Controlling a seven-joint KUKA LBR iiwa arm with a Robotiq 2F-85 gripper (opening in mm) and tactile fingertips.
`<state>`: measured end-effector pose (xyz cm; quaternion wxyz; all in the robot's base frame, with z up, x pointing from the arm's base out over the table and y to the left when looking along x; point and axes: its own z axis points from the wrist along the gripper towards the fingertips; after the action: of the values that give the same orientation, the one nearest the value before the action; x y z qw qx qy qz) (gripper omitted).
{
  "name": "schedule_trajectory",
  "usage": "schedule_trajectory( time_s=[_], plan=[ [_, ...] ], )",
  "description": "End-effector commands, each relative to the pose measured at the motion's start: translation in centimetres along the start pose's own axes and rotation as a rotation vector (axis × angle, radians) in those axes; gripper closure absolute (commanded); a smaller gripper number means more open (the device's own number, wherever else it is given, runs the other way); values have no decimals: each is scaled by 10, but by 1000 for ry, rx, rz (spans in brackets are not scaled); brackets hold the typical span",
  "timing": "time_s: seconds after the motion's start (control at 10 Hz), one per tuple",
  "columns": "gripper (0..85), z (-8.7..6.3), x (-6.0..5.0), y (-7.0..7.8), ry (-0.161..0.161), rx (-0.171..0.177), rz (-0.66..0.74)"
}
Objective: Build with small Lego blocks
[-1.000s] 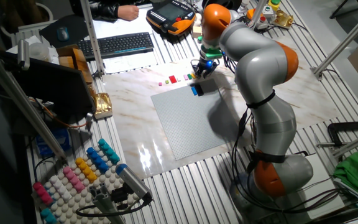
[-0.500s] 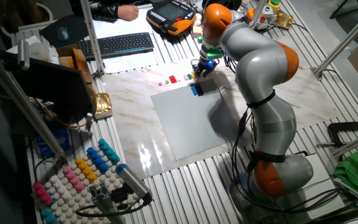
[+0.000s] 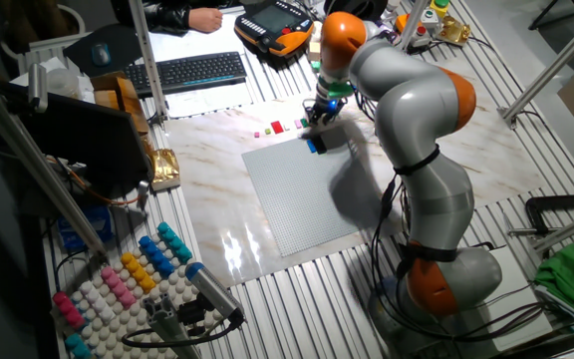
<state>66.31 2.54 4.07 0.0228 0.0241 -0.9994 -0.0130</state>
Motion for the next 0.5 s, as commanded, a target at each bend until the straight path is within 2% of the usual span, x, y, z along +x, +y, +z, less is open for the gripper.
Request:
schedule_trajectory(
  time_s=[0.0, 0.2, 0.4],
  plan=[
    [420, 4, -1, -2, -5, 2, -5],
    [420, 7, -3, -5, -7, -4, -10],
    [423, 12, -7, -1, -15, -3, -5]
  ],
)
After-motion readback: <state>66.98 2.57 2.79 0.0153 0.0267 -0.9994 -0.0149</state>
